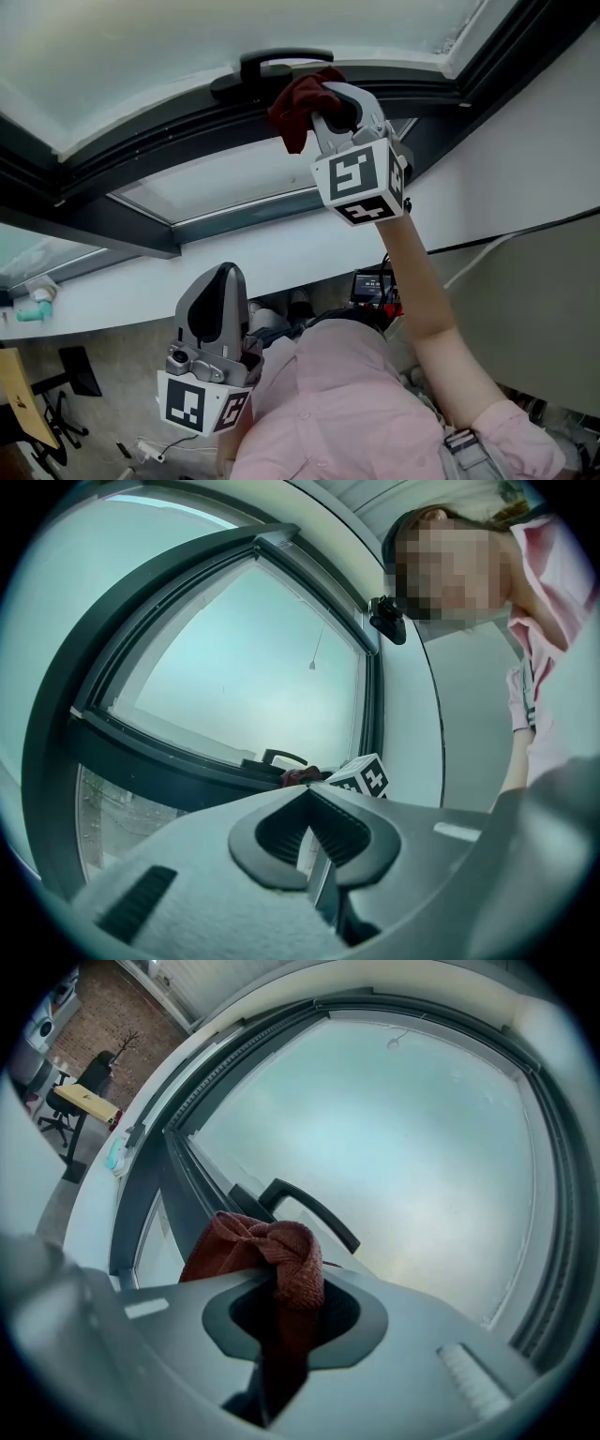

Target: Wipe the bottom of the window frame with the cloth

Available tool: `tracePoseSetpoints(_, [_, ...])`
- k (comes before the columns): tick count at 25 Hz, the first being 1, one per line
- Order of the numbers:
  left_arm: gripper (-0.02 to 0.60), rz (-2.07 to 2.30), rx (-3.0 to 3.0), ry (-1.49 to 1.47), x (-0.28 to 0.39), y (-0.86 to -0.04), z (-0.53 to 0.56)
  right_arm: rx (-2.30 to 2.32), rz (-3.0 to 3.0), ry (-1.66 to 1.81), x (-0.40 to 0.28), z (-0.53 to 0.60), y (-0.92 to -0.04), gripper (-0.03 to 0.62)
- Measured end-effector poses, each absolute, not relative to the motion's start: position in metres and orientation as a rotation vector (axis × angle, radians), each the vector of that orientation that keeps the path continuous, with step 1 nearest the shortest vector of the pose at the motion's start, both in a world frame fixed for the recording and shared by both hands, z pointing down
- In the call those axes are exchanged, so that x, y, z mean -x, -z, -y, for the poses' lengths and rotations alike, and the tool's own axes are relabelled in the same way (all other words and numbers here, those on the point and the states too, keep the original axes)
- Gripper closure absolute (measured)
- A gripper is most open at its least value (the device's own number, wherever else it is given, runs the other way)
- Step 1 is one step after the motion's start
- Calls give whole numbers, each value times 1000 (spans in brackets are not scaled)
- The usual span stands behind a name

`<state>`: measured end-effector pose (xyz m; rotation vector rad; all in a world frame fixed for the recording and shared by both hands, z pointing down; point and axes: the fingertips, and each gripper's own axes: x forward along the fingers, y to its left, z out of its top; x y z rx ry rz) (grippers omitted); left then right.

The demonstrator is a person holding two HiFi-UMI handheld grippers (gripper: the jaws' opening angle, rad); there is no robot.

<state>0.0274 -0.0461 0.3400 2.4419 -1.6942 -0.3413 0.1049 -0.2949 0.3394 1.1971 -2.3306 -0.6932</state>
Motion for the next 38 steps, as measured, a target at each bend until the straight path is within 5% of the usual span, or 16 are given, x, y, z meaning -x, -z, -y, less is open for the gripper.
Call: tracePoseSetpoints(38, [580,1628,-2489,246,-66,-356,53,-1289,2377,586,-142,309,-339,534])
